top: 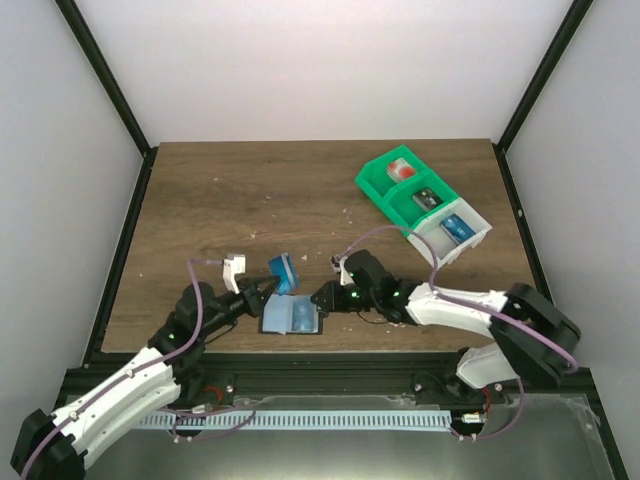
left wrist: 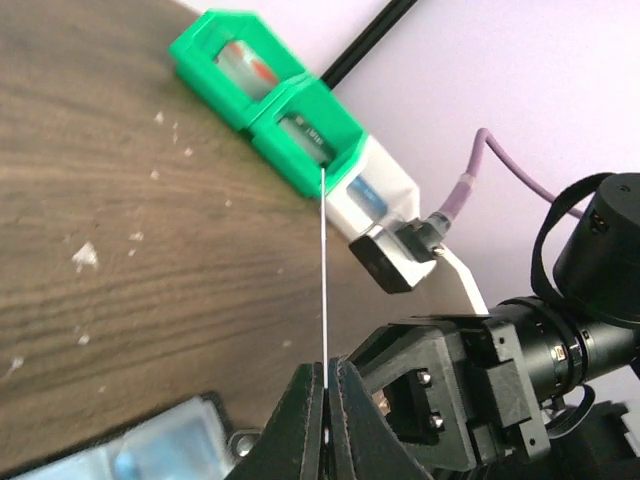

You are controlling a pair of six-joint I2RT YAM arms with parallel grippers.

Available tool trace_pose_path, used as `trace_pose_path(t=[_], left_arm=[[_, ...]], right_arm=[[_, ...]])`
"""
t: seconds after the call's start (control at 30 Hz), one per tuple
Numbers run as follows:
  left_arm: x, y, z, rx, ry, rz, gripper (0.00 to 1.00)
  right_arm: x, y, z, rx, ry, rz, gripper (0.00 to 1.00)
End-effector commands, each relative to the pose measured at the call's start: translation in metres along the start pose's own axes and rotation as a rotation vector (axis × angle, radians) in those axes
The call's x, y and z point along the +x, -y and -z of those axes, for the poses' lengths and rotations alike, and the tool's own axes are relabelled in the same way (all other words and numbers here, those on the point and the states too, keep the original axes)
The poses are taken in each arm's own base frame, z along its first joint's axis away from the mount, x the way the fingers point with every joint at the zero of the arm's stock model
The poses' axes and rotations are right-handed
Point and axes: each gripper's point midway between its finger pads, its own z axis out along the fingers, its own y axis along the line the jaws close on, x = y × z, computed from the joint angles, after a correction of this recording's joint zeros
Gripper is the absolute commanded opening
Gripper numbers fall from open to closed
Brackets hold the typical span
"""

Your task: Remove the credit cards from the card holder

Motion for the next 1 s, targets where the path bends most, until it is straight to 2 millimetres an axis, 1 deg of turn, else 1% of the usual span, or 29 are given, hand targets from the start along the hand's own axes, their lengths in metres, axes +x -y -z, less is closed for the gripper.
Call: trace_pose_path(t=[0.0, 0.03, 0.07, 0.13, 0.17, 0.2, 0.27, 0.37, 0.43, 0.57, 0.67, 0.8, 0.87, 0.97], left_arm=[[-0.026, 0.041, 0.006, 0.14, 0.055, -0.093, 0.0], [-0.024, 0.051, 0.007, 0.189, 0.042, -0.134, 0.0], [-0.024, 0.055, 0.008, 0.206, 0.044, -0.18, 0.0], [-0.027, 0.053, 0.009, 0.19, 0.067, -0.262, 0.0], [-0.029, 0.056, 0.011, 0.194, 0.084, -0.337, 0.0], [-0.034, 0.061, 0.012, 0.202, 0.109, -0.401, 0.0], [-0.042, 0.063, 0.014, 0.181, 0.15, -0.522, 0.0], [-0.053, 0.058, 0.013, 0.1, 0.172, -0.676, 0.0], [-0.059, 0.051, 0.009, 0.04, 0.166, -0.734, 0.0], [-0.057, 0.05, -0.001, 0.02, 0.158, -0.796, 0.0], [-0.051, 0.055, -0.01, -0.002, 0.165, -0.876, 0.0], [-0.044, 0.066, -0.019, 0.015, 0.166, -0.944, 0.0], [-0.04, 0.067, -0.022, 0.017, 0.155, -0.969, 0.0], [-0.032, 0.068, -0.026, 0.006, 0.138, -1.01, 0.0]], right_arm=[[-0.031, -0.039, 0.031, -0.056, 0.156, 0.21, 0.23], [-0.037, -0.05, 0.04, -0.078, 0.192, 0.231, 0.24], [-0.044, -0.059, 0.05, -0.099, 0.227, 0.237, 0.24], [-0.055, -0.078, 0.068, -0.14, 0.28, 0.209, 0.26], [-0.059, -0.088, 0.077, -0.159, 0.295, 0.181, 0.26], [-0.064, -0.097, 0.085, -0.173, 0.3, 0.151, 0.26], [-0.068, -0.111, 0.097, -0.193, 0.295, 0.073, 0.27], [-0.072, -0.116, 0.113, -0.195, 0.297, -0.1, 0.3], [-0.07, -0.119, 0.123, -0.218, 0.294, -0.212, 0.31], [-0.072, -0.13, 0.138, -0.261, 0.293, -0.32, 0.31], [-0.075, -0.133, 0.138, -0.224, 0.27, -0.377, 0.3], [-0.074, -0.136, 0.127, -0.184, 0.211, -0.421, 0.31], [-0.071, -0.137, 0.122, -0.197, 0.183, -0.439, 0.31], [-0.067, -0.134, 0.115, -0.204, 0.157, -0.464, 0.31]])
